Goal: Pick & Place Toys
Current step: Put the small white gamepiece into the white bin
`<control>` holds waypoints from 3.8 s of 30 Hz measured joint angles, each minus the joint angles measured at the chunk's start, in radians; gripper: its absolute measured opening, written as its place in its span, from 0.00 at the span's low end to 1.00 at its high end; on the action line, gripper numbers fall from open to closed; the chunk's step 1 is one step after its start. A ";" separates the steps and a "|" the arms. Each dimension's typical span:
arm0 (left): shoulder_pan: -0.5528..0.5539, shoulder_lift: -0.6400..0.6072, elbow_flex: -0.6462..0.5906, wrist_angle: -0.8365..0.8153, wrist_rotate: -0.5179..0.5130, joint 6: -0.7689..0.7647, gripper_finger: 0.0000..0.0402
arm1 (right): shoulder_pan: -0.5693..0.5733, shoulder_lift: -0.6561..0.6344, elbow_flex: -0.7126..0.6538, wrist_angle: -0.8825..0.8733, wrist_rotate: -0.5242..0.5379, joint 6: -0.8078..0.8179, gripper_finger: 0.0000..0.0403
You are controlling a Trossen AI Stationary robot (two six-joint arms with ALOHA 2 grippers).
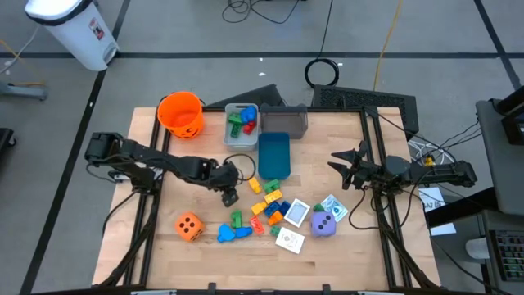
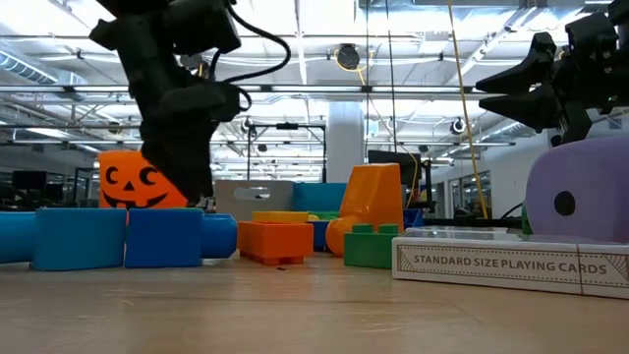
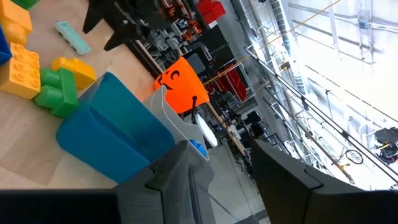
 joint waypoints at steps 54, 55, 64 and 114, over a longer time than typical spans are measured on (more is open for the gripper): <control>-0.079 0.172 0.004 0.072 -0.060 -0.214 0.34 | 0.000 0.000 0.000 0.000 0.000 0.000 0.42; -0.076 0.163 0.003 0.067 -0.057 -0.202 0.34 | 0.000 0.000 0.000 0.000 0.000 0.000 0.42; -0.001 -0.001 0.001 0.053 -0.113 -0.113 0.34 | 0.000 0.000 0.000 0.000 0.000 0.000 0.42; 0.701 0.173 0.003 0.619 -0.129 0.151 0.93 | 0.000 0.000 0.000 0.000 0.000 0.000 0.42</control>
